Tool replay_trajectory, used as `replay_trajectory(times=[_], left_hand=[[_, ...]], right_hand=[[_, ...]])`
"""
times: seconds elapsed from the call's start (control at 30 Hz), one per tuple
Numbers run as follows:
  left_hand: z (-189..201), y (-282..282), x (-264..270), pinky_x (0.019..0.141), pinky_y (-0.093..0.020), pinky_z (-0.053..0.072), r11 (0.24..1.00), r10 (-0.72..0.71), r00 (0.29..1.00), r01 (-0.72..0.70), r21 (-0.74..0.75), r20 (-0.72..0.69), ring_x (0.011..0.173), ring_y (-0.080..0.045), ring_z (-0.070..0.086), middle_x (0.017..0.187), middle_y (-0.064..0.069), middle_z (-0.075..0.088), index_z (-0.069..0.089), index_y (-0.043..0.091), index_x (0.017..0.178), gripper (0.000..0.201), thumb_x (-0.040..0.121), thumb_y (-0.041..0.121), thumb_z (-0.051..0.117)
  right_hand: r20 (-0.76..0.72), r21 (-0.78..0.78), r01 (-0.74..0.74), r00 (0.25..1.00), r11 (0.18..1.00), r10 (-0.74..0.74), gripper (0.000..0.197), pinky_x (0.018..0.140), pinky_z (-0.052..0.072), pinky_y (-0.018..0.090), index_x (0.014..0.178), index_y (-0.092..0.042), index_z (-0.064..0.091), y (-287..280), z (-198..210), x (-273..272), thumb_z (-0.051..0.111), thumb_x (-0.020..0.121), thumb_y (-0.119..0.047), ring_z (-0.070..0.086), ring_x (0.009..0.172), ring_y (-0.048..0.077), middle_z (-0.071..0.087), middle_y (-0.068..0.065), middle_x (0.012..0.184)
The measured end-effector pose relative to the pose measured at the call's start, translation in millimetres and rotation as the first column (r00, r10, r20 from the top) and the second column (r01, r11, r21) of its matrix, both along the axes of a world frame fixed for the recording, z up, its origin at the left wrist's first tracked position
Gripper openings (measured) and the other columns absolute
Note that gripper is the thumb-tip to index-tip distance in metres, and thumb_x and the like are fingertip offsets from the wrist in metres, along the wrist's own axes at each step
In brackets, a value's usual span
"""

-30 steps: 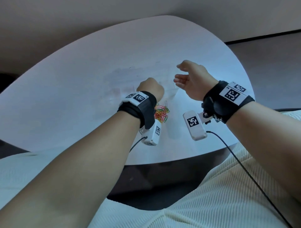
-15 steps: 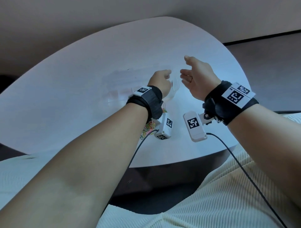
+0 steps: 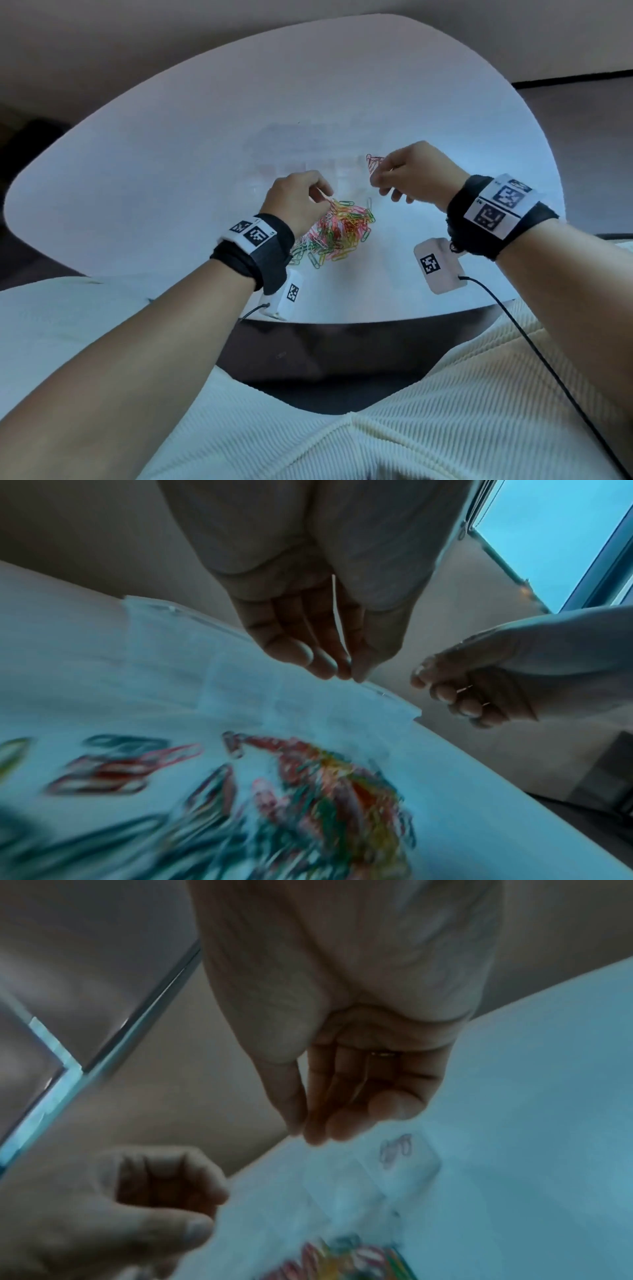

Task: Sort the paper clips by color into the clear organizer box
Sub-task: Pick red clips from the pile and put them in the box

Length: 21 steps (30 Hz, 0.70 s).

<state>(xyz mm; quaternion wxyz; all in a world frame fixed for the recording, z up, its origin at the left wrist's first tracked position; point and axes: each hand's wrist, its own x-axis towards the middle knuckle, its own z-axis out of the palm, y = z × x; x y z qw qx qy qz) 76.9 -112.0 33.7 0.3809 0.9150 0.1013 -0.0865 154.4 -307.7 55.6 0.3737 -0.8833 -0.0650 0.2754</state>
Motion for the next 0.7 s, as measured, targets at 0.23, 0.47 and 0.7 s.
replay_trajectory(times=[0.23, 0.47, 0.7], left_hand=[[-40, 43, -55, 0.077, -0.029, 0.053, 0.975, 0.107, 0.951, -0.044, 0.216, -0.290, 0.085, -0.021, 0.065, 0.082, 0.006, 0.069, 0.068, 0.028, 0.080, 0.012, 0.076, 0.018, 0.064], [-32, 41, -56, 0.079, -0.029, 0.053, 0.983, 0.047, 0.961, 0.004, 0.186, -0.271, 0.086, -0.020, 0.064, 0.087, 0.005, 0.068, 0.068, 0.028, 0.087, 0.016, 0.078, 0.015, 0.065], [-34, 34, -70, 0.087, -0.028, 0.051, 0.943, -0.081, 0.953, 0.168, 0.289, -0.292, 0.096, -0.024, 0.065, 0.101, -0.006, 0.072, 0.074, 0.016, 0.095, 0.015, 0.083, 0.020, 0.066]], right_hand=[[-0.031, -0.306, -0.311, 0.948, 0.900, 0.317, 0.012, 0.067, 0.046, 0.020, 0.089, -0.027, 0.079, 9, -46, -39, 0.076, 0.079, -0.020, 0.066, 0.082, 0.011, 0.075, -0.010, 0.082], [0.119, -0.415, -0.347, 0.896, 0.841, 0.429, 0.021, 0.068, 0.051, 0.025, 0.091, -0.033, 0.078, 10, -63, -49, 0.070, 0.081, -0.016, 0.064, 0.078, 0.017, 0.074, -0.005, 0.089], [0.178, -0.483, -0.316, 0.878, 0.817, 0.445, 0.016, 0.068, 0.054, 0.029, 0.093, -0.034, 0.077, 8, -63, -47, 0.070, 0.084, -0.023, 0.065, 0.080, 0.024, 0.072, -0.001, 0.091]])
